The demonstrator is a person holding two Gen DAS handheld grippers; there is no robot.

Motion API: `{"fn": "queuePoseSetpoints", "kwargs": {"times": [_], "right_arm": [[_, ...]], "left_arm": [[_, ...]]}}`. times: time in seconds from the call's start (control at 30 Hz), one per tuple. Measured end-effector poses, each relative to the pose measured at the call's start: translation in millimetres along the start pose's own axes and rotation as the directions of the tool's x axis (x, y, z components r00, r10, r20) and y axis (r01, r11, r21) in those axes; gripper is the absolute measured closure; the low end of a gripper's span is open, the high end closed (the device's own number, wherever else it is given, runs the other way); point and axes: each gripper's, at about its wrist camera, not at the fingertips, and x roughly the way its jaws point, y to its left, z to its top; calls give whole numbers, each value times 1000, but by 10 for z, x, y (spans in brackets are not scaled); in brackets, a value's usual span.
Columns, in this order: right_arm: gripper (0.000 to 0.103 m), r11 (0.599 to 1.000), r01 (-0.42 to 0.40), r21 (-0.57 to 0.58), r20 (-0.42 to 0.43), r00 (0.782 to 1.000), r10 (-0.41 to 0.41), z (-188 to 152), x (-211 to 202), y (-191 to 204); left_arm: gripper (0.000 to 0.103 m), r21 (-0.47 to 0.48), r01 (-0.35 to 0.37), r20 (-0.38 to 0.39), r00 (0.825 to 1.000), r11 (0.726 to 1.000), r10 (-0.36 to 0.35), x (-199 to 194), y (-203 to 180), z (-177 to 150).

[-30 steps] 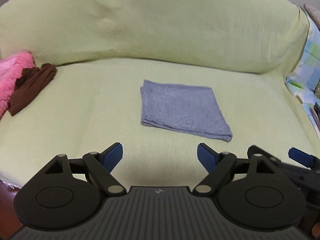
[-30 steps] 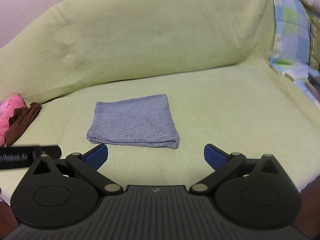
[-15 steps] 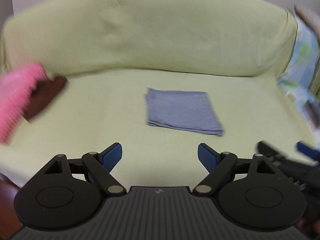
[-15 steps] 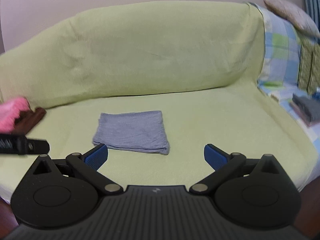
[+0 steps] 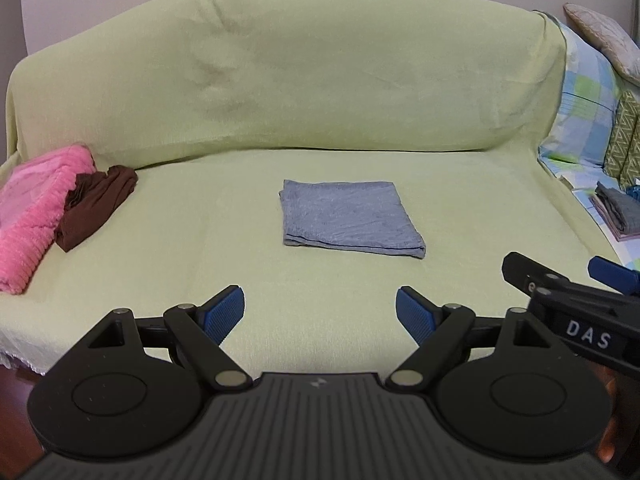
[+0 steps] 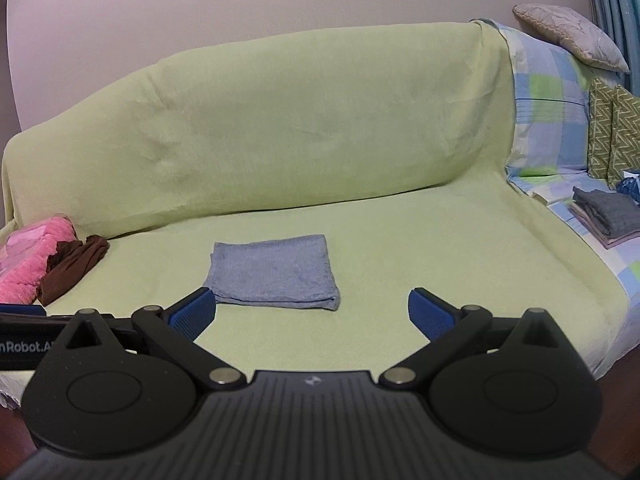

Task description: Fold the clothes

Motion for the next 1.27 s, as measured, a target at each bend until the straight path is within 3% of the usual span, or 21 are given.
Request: {"fn": "queuePoseSetpoints", "kwargs": {"times": [0.43, 1.0, 1.1, 1.27], "right_arm": [[2, 999, 5, -49, -73, 997, -8, -105, 341, 145], [2, 998, -4, -56, -98, 995, -2, -115, 469, 184], [2, 999, -6, -51, -98, 995, 1, -120, 467, 174], [2, 999, -3, -37, -94, 996, 0, -113, 456, 146]], "left_arm": [[18, -49, 9, -21, 1000, 999, -10, 227, 121, -24], [18, -56, 9, -28, 1000, 998, -11, 325, 178, -18], [18, -68, 13, 5, 1000, 998, -13, 303, 183, -22], [16, -54, -43, 50, 998, 998, 45, 255, 161, 15]]}}
